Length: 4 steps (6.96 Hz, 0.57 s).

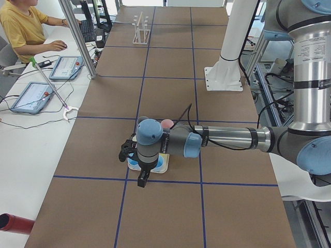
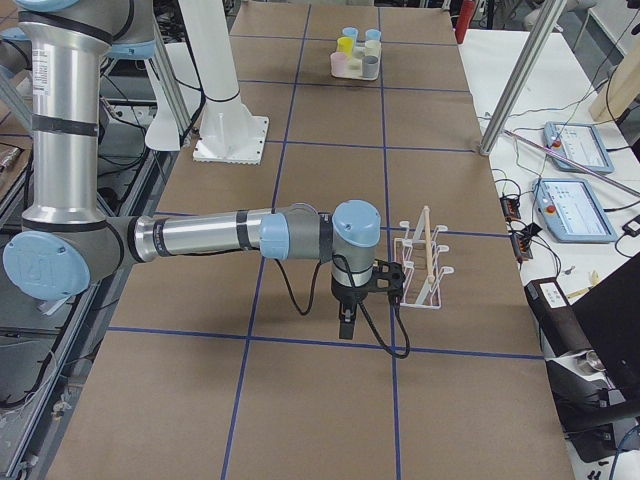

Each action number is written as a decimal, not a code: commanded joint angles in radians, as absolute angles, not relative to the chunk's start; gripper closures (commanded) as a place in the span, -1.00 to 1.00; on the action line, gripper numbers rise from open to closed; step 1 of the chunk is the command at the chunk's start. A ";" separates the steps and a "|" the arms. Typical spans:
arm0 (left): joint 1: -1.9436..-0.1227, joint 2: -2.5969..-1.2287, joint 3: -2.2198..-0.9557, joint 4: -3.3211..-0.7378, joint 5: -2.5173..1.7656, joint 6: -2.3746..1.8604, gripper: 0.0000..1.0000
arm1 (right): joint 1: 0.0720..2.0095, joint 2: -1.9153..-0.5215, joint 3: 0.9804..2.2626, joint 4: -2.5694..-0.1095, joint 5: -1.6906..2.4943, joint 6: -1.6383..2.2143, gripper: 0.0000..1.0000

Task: Transfer IKEA cup to right arm and place on rack

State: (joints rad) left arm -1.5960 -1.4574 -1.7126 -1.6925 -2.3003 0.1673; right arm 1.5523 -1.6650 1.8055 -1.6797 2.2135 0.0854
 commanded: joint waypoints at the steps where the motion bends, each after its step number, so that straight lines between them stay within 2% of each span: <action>1: -1.595 -1.451 -1.710 -1.760 -2.243 0.169 -1.00 | 1.552 -1.670 1.805 -1.680 2.214 0.086 -1.00; 4: -1.592 -1.453 -1.716 -1.770 -2.159 0.167 -1.00 | 1.551 -1.671 1.807 -1.680 2.220 0.086 -1.00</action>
State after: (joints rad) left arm -1.5938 -1.4517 -1.7131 -1.7621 -2.2182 0.1674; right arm 1.5521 -1.6702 1.8057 -1.6797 2.2187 0.0859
